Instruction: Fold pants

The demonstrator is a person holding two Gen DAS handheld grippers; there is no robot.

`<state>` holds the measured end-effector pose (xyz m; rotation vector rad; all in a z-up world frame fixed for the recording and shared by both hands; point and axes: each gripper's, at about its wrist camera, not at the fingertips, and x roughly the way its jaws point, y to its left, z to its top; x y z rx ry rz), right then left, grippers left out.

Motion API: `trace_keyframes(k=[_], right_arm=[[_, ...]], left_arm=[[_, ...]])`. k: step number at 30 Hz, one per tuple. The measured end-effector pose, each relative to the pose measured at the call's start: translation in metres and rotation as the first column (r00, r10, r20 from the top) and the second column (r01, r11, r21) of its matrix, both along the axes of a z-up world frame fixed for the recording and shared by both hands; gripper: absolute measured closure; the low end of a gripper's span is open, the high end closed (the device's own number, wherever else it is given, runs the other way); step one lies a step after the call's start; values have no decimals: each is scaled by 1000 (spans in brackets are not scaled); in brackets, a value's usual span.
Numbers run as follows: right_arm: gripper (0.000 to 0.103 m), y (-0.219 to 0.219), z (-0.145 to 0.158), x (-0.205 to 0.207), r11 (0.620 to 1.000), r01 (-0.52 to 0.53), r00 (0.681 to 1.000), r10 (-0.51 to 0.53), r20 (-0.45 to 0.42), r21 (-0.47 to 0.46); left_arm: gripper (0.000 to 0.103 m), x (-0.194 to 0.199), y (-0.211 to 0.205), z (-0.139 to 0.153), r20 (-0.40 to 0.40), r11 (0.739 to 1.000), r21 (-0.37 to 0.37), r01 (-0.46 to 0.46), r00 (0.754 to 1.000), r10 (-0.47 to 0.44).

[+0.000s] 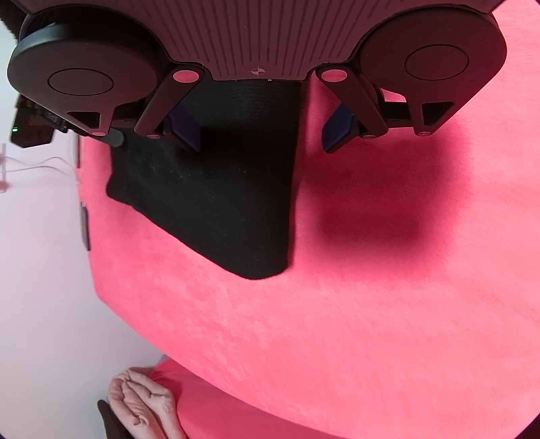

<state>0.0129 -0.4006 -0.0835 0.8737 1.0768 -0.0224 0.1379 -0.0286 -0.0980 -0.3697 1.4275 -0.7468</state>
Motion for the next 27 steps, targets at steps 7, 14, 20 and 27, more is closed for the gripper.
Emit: trace_keyframes(k=[7, 14, 20, 27], right_arm=[[9, 4, 1, 6, 999, -23, 1000, 23, 21, 27], [29, 14, 2, 6, 998, -30, 999, 32, 37, -48], [55, 28, 19, 7, 993, -58, 996, 64, 59, -103], [58, 62, 61, 26, 965, -204, 962, 229, 149, -165]], left_arm=[[0, 0, -15, -14, -31, 999, -34, 27, 999, -28], [0, 1, -37, -15, -1, 999, -1, 38, 999, -38], [0, -21, -46, 11, 146, 993, 117, 34, 988, -51], [0, -46, -10, 51, 249, 981, 170, -90, 967, 45]])
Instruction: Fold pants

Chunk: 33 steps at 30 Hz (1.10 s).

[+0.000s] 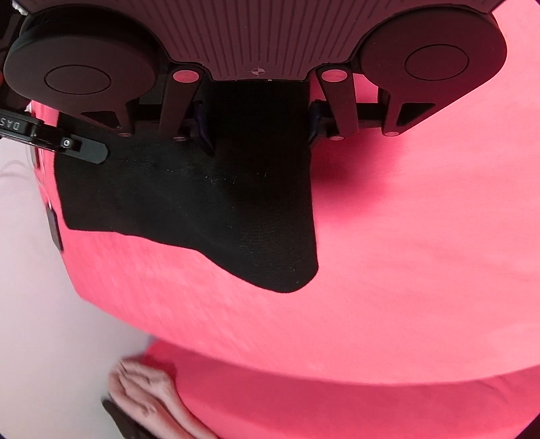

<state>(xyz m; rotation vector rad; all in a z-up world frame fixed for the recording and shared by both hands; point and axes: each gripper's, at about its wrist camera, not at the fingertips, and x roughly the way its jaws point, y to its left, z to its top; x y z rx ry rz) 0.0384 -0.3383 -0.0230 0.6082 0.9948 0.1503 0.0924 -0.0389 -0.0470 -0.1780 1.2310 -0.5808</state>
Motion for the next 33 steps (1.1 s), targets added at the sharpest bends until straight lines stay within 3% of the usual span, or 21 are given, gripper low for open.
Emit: trace_keyframes(k=[6, 11, 15, 19, 22, 26, 29, 31, 33], right_arm=[[58, 50, 28, 25, 982, -188, 980, 186, 68, 28], [58, 107, 39, 44, 928, -365, 929, 357, 101, 76], [58, 164, 35, 60, 860, -498, 866, 488, 105, 111], [58, 226, 30, 69, 783, -610, 793, 602, 95, 122], [58, 270, 24, 70, 731, -670, 742, 665, 82, 128], [58, 318, 14, 67, 681, -721, 692, 718, 77, 127], [54, 343, -9, 69, 681, -722, 689, 724, 30, 124], [46, 353, -31, 72, 710, -697, 708, 704, -58, 101], [38, 347, -40, 77, 746, -653, 742, 665, -88, 131]], left_arm=[[0, -39, 68, 39, 68, 985, 28, -173, 983, 171], [0, -83, 133, 57, 102, 942, 63, -328, 942, 321], [0, -121, 184, 58, 108, 879, 102, -467, 883, 457], [0, -155, 228, 47, 86, 797, 138, -588, 809, 581], [0, -175, 257, 38, 71, 737, 155, -657, 752, 655], [0, -191, 293, 18, 61, 681, 157, -715, 696, 716], [0, -189, 308, -10, 11, 653, 155, -741, 662, 749], [0, -190, 318, -26, -14, 645, 135, -752, 649, 760], [0, -192, 326, -27, -26, 643, 75, -762, 643, 765]])
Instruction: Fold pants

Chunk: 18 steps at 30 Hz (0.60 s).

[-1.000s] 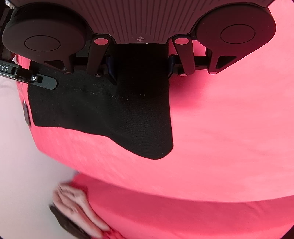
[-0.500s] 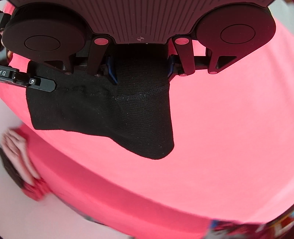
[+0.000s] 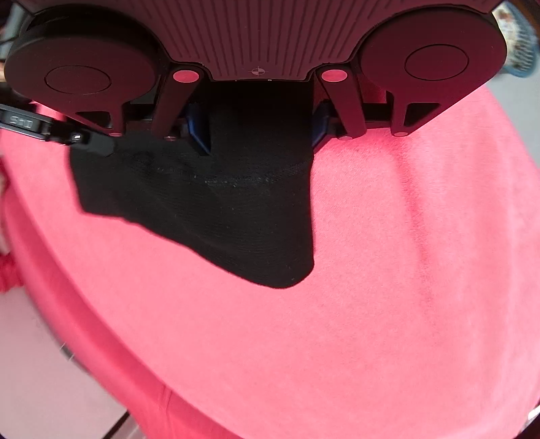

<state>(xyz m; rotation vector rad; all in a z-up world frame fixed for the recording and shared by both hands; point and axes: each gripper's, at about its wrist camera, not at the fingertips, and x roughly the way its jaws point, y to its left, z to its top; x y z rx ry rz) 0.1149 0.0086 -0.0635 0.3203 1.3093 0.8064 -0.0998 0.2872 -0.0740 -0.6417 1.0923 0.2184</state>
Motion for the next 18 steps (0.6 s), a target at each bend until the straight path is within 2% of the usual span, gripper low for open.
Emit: trace_keyframes(k=[2, 5, 8, 14, 18], right_arm=[[37, -13, -3, 3, 999, 41, 998, -40, -44, 23], [29, -30, -4, 5, 997, 72, 995, -71, -66, 20], [29, -37, -6, 4, 994, 104, 991, -102, -85, 18], [24, -33, -1, 6, 990, 144, 987, -144, -65, -2], [19, -58, 14, 8, 978, 209, 978, -209, -5, -14]], left_arm=[[0, -2, 8, -1, 18, 1000, -20, 14, 1000, -13], [0, -3, 13, -3, 20, 998, -17, 53, 998, -53], [0, -3, 15, -1, 9, 998, -19, 56, 998, -55], [0, -14, 3, 18, -46, 993, 113, 16, 999, -11], [0, -25, -11, 38, -74, 976, 217, -9, 997, 26]])
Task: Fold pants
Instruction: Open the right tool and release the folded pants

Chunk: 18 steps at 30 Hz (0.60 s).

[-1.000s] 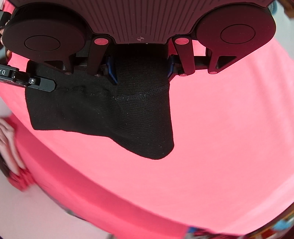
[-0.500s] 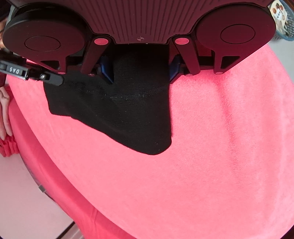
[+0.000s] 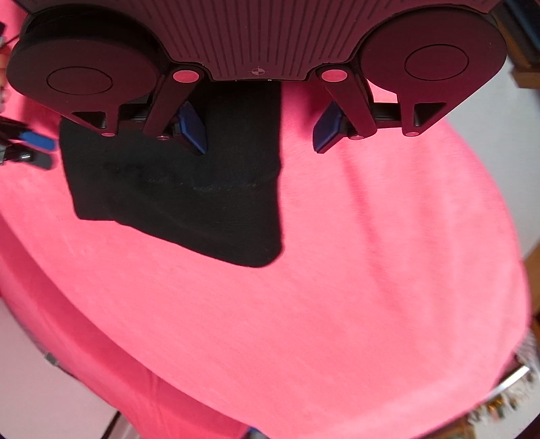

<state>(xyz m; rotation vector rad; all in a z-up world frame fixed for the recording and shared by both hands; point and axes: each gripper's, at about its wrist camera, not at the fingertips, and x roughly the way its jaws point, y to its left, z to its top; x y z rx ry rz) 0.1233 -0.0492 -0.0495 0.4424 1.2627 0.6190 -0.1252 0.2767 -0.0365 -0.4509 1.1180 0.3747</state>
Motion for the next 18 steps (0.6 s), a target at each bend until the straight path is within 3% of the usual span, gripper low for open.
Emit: trace_keyframes(k=[4, 8, 13, 18], right_arm=[[19, -21, 16, -11, 1000, 20, 999, -20, 45, 9], [17, -15, 38, -37, 998, -65, 990, 68, 122, -23], [17, 6, 60, -72, 975, -190, 952, 212, 220, -117], [16, 25, 70, -99, 927, -284, 887, 350, 300, -244]], left_arm=[[0, -9, -22, 19, -48, 988, 153, -31, 998, 38], [0, -18, -51, 35, -73, 966, 259, 3, 997, 16], [0, -25, -80, 33, -47, 971, 238, 13, 999, -1], [0, -36, -94, 30, -52, 975, 224, 6, 999, 6]])
